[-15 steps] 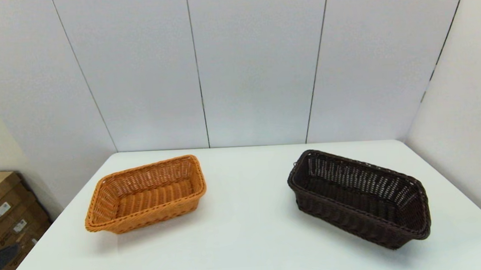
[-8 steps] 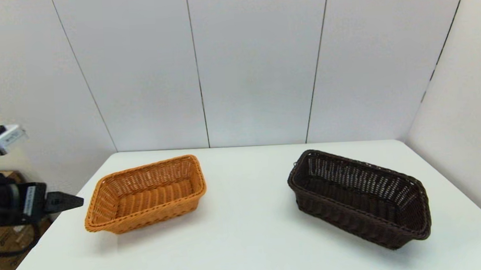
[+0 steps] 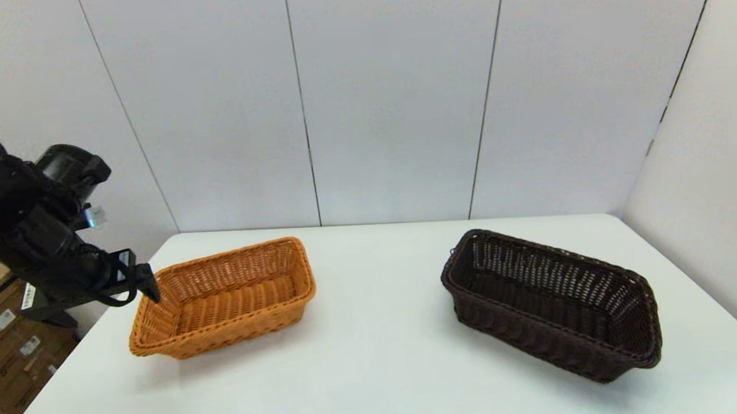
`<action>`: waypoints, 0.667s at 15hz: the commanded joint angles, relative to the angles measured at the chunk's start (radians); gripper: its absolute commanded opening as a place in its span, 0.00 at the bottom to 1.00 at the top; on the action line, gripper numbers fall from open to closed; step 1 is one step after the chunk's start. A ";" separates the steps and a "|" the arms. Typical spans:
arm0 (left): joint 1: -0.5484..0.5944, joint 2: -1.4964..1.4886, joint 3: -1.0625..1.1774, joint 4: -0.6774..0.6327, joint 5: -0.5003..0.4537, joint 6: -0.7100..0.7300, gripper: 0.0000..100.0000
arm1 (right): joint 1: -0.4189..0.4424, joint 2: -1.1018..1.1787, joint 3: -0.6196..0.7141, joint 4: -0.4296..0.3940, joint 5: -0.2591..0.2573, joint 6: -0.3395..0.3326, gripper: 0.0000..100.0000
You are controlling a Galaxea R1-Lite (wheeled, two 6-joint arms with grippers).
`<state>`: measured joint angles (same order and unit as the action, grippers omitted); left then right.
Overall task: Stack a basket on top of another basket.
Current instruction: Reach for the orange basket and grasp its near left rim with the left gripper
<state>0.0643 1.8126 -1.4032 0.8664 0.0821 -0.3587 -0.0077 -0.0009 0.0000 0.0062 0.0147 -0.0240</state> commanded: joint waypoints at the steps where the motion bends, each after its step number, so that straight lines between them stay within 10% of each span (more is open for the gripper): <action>1: 0.063 0.172 -0.131 0.045 0.001 -0.002 1.00 | 0.000 0.001 0.002 0.000 0.001 -0.001 1.00; 10: 0.083 0.384 -0.261 0.045 -0.041 0.024 1.00 | 0.000 0.001 0.002 0.000 0.001 -0.001 1.00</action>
<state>0.1472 2.1513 -1.6434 0.9072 0.0611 -0.3319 -0.0077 -0.0013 0.0000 0.0057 0.0147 -0.0240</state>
